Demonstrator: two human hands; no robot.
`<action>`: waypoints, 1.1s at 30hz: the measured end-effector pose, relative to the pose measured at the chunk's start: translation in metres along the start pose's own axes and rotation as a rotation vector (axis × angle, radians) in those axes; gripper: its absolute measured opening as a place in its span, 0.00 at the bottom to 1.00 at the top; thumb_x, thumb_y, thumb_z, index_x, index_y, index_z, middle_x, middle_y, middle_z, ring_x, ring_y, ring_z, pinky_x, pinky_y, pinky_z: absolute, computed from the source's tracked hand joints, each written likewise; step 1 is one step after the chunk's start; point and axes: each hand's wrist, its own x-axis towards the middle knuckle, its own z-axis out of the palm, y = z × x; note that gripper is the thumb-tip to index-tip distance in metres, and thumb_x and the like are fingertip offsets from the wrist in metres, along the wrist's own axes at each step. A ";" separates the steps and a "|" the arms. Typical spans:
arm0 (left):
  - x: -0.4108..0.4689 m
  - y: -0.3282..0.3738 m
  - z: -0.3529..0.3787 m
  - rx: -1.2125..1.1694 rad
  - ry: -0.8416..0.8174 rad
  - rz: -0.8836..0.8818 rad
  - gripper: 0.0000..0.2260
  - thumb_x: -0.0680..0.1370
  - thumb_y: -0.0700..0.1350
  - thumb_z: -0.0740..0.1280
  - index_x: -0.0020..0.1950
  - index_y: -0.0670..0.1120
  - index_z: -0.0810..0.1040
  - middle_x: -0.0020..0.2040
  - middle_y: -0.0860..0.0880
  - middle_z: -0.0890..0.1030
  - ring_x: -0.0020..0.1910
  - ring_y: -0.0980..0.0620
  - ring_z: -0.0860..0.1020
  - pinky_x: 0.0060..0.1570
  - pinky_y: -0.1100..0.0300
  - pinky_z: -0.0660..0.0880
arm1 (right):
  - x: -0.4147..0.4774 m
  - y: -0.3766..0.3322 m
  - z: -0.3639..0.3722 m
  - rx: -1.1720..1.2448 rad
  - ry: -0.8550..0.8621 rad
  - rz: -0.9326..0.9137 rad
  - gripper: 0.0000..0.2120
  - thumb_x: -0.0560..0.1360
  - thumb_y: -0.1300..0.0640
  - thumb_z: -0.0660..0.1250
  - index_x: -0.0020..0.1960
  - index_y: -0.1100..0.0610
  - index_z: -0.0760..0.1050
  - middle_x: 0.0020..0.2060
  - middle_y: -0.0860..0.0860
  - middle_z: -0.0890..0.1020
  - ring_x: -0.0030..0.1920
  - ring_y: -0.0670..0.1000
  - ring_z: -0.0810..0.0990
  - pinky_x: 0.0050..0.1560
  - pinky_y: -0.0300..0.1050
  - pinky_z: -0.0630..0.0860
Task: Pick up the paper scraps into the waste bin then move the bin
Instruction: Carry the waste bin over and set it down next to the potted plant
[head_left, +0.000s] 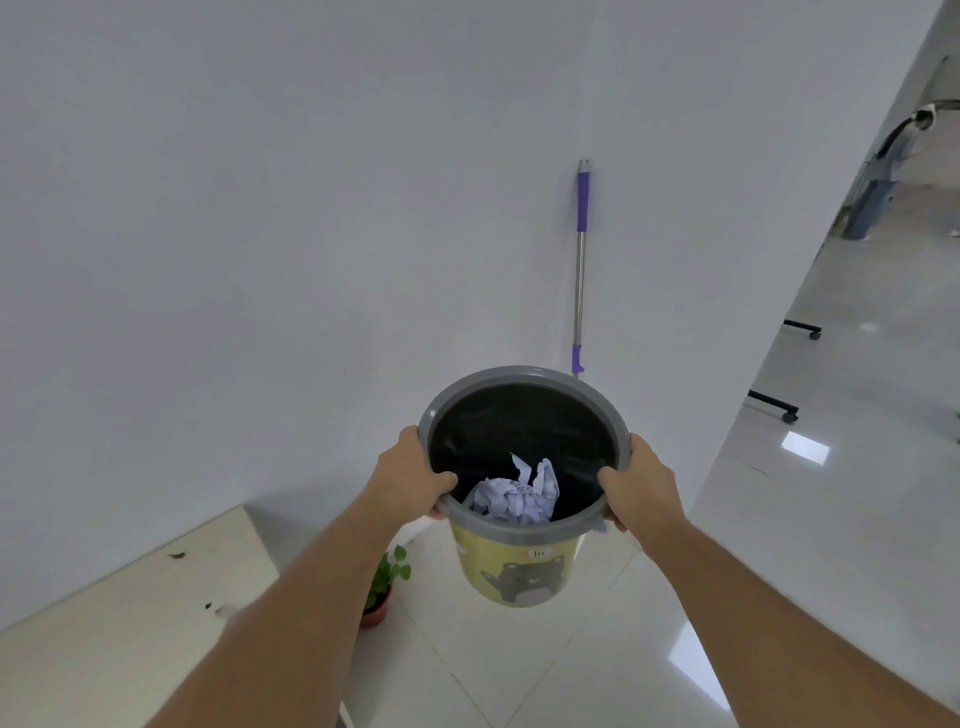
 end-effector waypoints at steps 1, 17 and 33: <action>0.011 0.001 0.002 -0.006 0.011 -0.006 0.24 0.73 0.42 0.74 0.65 0.46 0.66 0.47 0.51 0.77 0.35 0.50 0.83 0.25 0.67 0.77 | 0.014 -0.002 0.002 -0.003 -0.011 -0.007 0.17 0.79 0.60 0.63 0.66 0.53 0.68 0.50 0.55 0.79 0.42 0.54 0.81 0.43 0.50 0.84; 0.156 -0.046 0.011 -0.008 0.094 -0.056 0.28 0.72 0.42 0.74 0.68 0.46 0.65 0.49 0.51 0.76 0.38 0.52 0.81 0.28 0.64 0.80 | 0.143 -0.037 0.079 -0.050 -0.083 -0.019 0.21 0.79 0.62 0.62 0.70 0.54 0.65 0.54 0.58 0.80 0.49 0.59 0.82 0.52 0.58 0.83; 0.218 -0.118 0.022 0.022 0.122 -0.107 0.27 0.73 0.42 0.73 0.68 0.45 0.65 0.55 0.44 0.78 0.47 0.45 0.81 0.41 0.49 0.84 | 0.202 -0.015 0.169 -0.057 -0.098 -0.022 0.20 0.78 0.63 0.62 0.68 0.53 0.66 0.48 0.56 0.79 0.42 0.57 0.81 0.34 0.47 0.78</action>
